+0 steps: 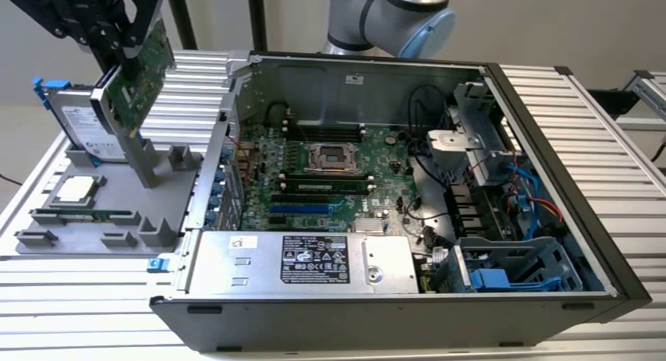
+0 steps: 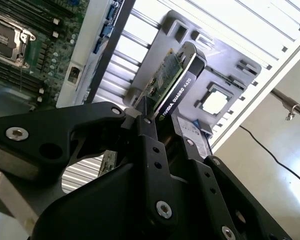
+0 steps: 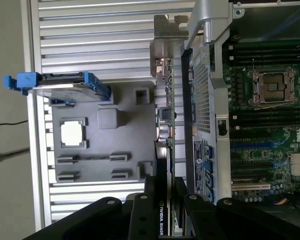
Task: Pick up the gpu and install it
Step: 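Pick up the gpu and move the gpu toward the slot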
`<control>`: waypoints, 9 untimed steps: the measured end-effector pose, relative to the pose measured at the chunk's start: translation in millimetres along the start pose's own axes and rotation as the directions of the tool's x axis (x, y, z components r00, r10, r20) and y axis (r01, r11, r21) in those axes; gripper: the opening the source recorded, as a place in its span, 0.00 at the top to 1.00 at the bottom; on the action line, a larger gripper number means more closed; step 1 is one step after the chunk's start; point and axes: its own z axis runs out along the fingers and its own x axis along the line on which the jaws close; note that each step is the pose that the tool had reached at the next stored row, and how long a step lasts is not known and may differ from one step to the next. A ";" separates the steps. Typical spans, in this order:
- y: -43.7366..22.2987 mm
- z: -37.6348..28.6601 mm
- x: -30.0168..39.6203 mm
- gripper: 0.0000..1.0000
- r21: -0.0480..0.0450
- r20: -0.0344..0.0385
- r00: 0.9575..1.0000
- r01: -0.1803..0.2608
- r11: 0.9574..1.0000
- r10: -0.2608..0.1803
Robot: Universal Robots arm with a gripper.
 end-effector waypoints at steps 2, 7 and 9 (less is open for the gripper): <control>0.1 0.0 -1.1 1.00 0.000 0.000 1.000 0.000 1.000 0.000; 0.3 0.0 -4.0 1.00 0.000 0.000 1.000 0.000 1.000 0.000; 0.3 0.0 -5.0 1.00 0.000 0.000 1.000 0.000 1.000 0.000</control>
